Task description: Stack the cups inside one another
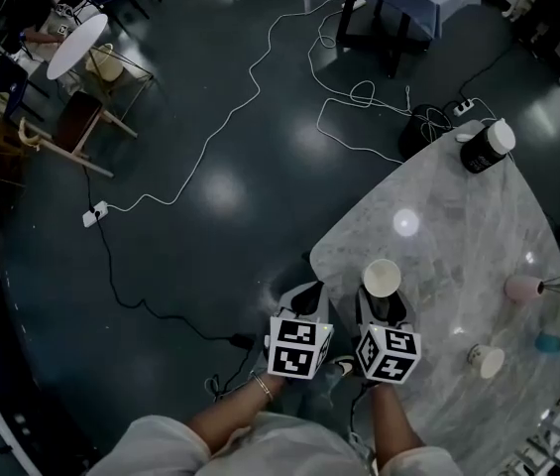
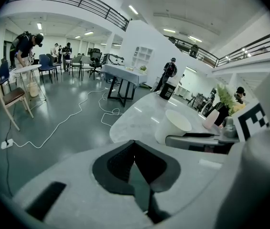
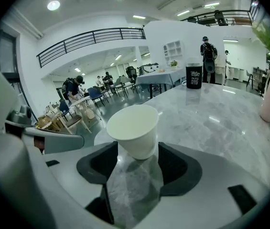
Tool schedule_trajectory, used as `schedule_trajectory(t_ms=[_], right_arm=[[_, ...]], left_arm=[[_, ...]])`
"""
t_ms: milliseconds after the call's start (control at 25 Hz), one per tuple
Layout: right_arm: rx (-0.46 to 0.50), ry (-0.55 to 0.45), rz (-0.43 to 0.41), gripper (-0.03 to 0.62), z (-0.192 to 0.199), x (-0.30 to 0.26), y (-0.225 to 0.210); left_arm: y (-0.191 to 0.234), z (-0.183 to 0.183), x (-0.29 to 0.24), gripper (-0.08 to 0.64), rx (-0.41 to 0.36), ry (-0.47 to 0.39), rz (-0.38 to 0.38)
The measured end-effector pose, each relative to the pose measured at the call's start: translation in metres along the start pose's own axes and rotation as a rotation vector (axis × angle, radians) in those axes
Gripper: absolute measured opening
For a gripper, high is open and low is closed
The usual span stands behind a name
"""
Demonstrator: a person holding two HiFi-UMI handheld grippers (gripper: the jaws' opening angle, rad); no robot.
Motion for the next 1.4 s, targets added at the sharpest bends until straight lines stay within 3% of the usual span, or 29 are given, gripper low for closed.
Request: schedule_trajectory(t_ms=[680, 1400], right_arm=[[0.003, -0.046, 0.075, 0.222, -0.004, -0.013, 0.007], [-0.071, -0.108, 0.125, 0.222, 0.000, 0.016, -0.003]], left_arm=[[0.015, 0.000, -0.008, -0.005, -0.017, 0.028, 0.023], [0.000, 0.000, -0.002, -0.005, -0.075, 0.029, 0.069]])
Point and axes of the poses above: the fingertips, and each gripper's own axes: x backward along the fingers, y to its left, z out of its underside, the point moved 9 cm from there along x, backward along the fingers, and after that the axes turned 10 degrees about y, right-handed, at the moved point
